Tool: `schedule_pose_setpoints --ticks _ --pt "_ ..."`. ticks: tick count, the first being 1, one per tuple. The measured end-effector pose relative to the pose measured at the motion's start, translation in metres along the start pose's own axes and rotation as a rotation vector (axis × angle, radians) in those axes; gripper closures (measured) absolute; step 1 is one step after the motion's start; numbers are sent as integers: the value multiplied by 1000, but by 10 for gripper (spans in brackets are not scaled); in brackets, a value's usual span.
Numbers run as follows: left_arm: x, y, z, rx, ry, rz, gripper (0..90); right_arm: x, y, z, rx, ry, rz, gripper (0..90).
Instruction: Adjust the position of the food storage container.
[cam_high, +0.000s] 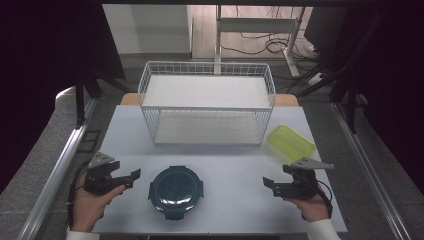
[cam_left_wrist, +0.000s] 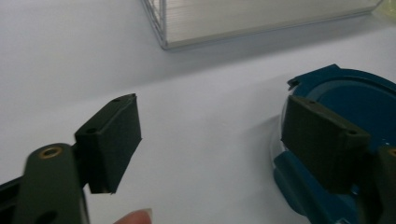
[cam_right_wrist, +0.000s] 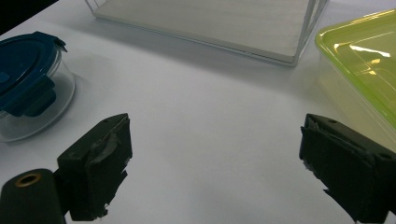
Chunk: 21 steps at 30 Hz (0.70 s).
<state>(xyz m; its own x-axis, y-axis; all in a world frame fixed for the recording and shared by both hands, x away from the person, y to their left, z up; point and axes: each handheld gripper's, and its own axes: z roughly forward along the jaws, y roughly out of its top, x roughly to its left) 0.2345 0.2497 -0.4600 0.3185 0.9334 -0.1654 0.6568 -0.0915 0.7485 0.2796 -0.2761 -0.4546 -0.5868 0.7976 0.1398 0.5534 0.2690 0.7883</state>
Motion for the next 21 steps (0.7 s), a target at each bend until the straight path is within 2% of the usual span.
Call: schedule_pose_setpoints --ticks 7,9,12,15,19,21 --pt "-8 1 -1 0 -4 -7 216 1 -1 -4 -14 -25 16 120" --pt "-10 1 -3 2 -15 2 223 3 2 -6 -23 -36 15 130" --pt "-13 1 -8 -1 -20 1 251 7 4 -9 -32 -22 19 139" --pt "-14 -1 -14 0 -43 -2 282 17 3 -16 -47 -7 15 147" --pt "-8 0 -12 4 -51 -14 295 18 3 -17 -45 -5 7 151" --pt "-6 3 -7 8 -55 -8 300 14 3 -17 -39 -11 16 159"
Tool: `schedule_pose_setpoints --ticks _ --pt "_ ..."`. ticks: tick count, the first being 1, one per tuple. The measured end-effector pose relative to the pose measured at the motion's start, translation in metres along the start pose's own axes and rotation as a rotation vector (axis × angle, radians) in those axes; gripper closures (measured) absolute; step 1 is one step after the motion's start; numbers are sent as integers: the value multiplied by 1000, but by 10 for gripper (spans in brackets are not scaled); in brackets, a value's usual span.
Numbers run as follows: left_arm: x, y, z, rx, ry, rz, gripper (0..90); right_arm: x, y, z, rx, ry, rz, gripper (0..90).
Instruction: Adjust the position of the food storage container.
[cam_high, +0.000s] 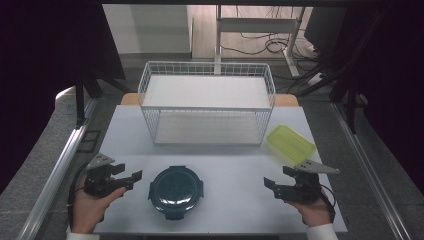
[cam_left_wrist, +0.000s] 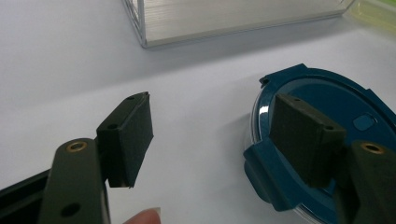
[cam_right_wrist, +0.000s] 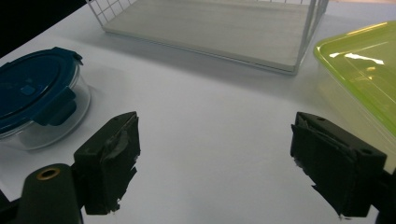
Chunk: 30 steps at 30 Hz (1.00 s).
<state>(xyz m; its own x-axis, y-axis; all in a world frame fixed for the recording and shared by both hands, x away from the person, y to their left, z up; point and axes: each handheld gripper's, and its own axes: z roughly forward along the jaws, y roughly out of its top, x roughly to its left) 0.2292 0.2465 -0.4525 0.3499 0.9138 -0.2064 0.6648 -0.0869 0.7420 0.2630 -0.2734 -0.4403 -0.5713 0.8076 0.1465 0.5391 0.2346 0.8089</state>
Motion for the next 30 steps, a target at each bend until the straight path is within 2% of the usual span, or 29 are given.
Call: schedule_pose_setpoints --ticks 6,9,14,17,18,19,20,21,22,23,24,27,30 --pt "-3 3 5 1 -12 9 322 -2 -1 -6 -16 -17 15 180" --pt "-8 5 4 2 -24 32 338 1 -5 -9 -4 -22 8 186" --pt "-13 6 -2 -8 -6 62 392 3 -5 -10 -8 -26 7 192" --pt "-9 6 -2 25 -25 51 466 3 -3 -8 -1 -24 6 194" --pt "-4 5 -3 59 -48 33 547 4 -3 -6 4 -22 1 194" --pt "-4 5 -3 59 -48 33 603 4 -2 -5 7 -20 -6 194" --pt "-1 4 -4 69 -61 23 603 4 -2 -5 7 -20 -6 194" --pt "1 2 -5 77 -71 17 649 5 -1 -4 9 -16 -9 194" --pt "4 0 -9 99 -80 14 748 6 1 -2 10 -14 -15 194" --pt "4 0 -9 99 -80 14 789 7 1 -2 11 -12 -14 194" --pt "5 -2 -11 111 -78 17 789 7 1 -2 11 -12 -14 194" --pt "4 -7 -16 152 -66 38 864 7 0 0 17 -17 -17 194" --pt "0 -13 -15 189 -45 58 895 9 1 1 18 -21 -25 196"
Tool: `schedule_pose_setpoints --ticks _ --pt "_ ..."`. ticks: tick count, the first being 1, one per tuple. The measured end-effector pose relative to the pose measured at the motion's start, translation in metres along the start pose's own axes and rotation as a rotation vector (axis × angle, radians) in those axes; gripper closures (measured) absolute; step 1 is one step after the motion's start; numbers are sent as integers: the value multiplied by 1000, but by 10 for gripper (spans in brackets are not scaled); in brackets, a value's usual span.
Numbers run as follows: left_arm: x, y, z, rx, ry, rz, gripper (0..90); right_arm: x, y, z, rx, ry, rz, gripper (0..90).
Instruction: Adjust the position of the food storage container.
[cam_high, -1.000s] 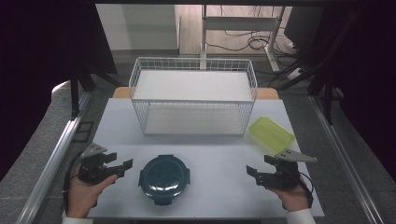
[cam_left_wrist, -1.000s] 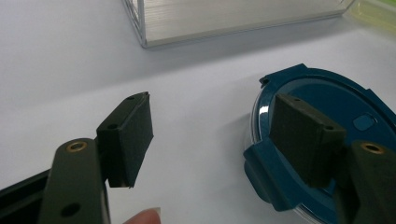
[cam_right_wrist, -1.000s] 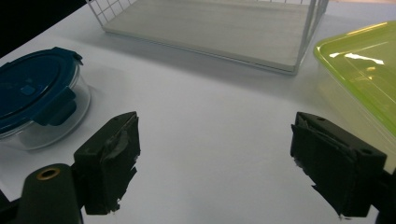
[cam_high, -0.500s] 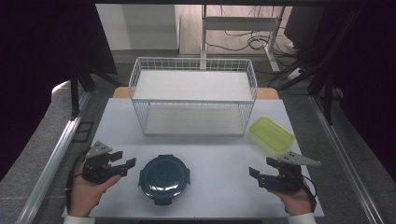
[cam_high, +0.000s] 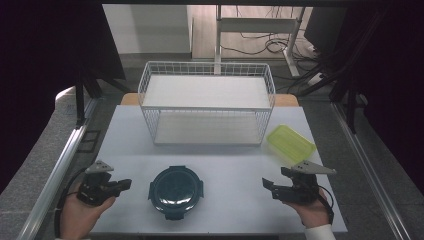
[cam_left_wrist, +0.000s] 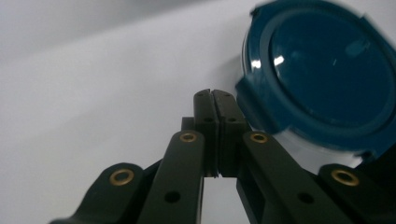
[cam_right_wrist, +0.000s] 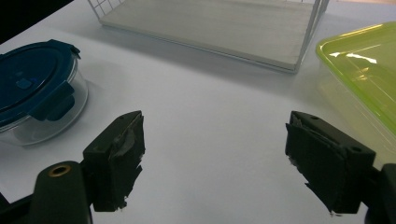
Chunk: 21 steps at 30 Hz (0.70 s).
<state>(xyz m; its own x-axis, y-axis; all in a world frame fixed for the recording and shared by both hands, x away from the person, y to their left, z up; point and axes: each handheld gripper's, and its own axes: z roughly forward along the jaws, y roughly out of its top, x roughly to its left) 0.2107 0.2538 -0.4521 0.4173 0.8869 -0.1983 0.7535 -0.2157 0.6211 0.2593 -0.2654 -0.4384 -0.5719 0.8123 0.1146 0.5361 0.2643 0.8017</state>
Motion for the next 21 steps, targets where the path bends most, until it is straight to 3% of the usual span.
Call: schedule_pose_setpoints --ticks 6,12,21 --pt "-7 -12 21 91 -5 4 899 -3 -1 3 13 -9 -3 198" --pt "-14 -13 31 135 -34 0 900 -3 -2 2 15 -18 3 199" --pt "-17 -11 43 191 -32 -4 900 -3 -4 -1 18 -37 2 200"
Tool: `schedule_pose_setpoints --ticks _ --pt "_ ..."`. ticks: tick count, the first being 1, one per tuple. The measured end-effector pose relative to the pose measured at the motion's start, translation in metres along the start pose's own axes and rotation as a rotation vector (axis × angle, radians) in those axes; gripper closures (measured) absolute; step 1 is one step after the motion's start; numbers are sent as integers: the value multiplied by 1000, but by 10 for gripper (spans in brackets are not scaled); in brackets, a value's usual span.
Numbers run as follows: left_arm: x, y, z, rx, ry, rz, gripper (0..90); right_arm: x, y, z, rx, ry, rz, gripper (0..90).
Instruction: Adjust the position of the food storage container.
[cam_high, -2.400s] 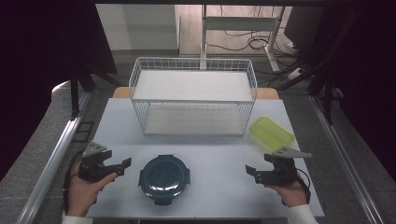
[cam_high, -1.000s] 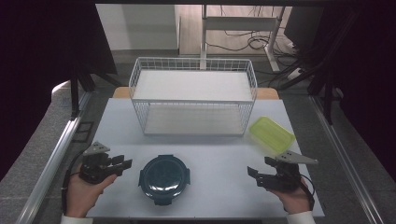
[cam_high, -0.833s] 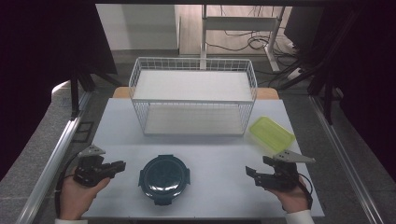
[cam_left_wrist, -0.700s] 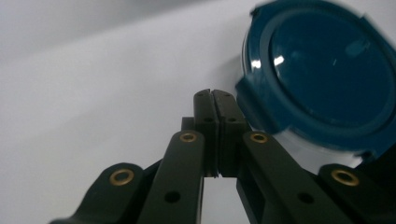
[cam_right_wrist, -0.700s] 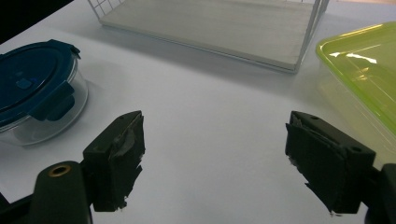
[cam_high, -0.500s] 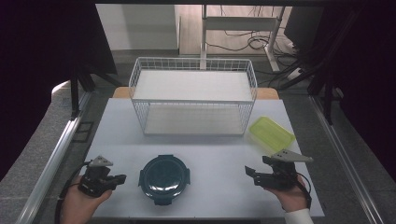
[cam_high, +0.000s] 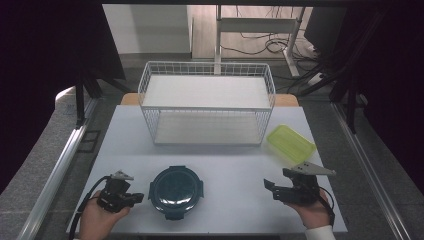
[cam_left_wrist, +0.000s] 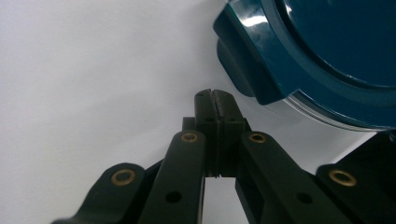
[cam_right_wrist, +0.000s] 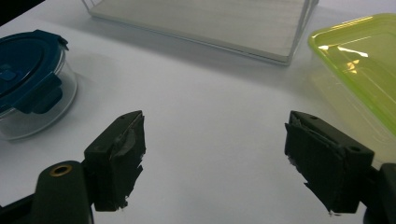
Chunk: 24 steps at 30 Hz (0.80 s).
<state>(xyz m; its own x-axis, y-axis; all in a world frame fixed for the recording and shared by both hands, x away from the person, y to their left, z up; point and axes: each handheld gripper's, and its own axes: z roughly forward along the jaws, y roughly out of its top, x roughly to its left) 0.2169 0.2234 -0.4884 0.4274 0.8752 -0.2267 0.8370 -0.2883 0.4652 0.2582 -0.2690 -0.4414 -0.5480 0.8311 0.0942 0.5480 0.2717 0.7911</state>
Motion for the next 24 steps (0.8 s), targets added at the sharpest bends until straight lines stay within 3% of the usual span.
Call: schedule_pose_setpoints --ticks 9,15,17,18,24 --pt "-6 2 6 18 -36 15 900 -7 -1 -6 -19 -39 32 204" --pt "-2 1 8 12 -77 -25 900 -10 -1 -7 -26 -56 65 208" --pt "-3 1 10 3 -75 -38 900 -11 -1 -7 -25 -54 68 208" --pt "-5 2 11 19 -65 -23 900 -10 -1 -6 -25 -50 68 209" --pt "-10 3 12 22 -54 -21 900 -9 -1 -4 -22 -45 64 210"
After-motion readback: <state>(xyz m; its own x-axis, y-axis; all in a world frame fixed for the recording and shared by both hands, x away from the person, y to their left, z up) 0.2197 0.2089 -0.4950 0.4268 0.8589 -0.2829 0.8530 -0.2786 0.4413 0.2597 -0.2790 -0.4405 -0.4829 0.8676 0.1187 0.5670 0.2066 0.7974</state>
